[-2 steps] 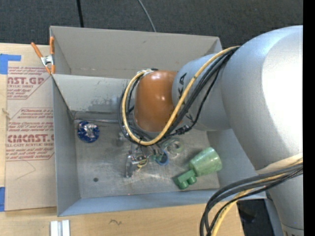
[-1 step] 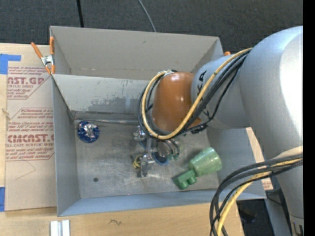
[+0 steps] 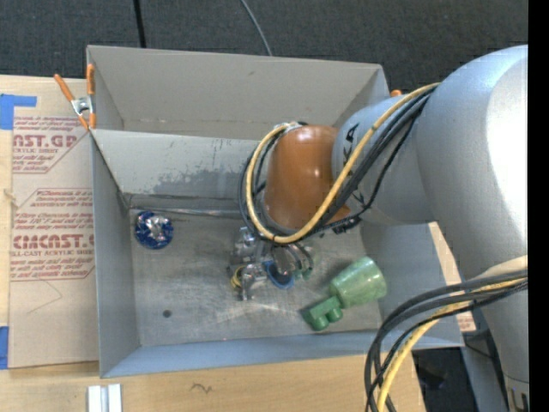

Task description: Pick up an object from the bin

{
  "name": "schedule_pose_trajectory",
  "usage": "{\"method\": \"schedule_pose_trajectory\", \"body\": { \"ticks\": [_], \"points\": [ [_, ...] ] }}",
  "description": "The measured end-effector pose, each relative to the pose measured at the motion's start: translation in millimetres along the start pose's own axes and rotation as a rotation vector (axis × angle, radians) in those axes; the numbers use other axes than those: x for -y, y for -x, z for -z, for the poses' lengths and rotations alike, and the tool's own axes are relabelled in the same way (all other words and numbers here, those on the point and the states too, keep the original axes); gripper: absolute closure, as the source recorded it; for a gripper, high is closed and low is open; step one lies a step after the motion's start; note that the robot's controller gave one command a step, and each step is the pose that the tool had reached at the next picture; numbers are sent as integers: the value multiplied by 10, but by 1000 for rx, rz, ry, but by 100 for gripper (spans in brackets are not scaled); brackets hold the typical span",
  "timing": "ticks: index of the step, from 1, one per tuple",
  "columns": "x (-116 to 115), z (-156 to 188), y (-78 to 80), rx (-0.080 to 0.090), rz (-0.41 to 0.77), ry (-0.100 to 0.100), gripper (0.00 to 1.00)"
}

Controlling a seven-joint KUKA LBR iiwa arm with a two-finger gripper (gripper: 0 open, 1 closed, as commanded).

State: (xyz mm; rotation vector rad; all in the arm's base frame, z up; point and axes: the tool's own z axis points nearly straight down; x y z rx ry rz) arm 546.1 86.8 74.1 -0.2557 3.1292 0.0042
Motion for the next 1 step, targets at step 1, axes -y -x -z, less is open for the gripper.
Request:
{"method": "schedule_pose_trajectory", "body": {
  "ticks": [1],
  "points": [
    [442, 1999, -253, 8, 38, -4, 100]
  ]
}}
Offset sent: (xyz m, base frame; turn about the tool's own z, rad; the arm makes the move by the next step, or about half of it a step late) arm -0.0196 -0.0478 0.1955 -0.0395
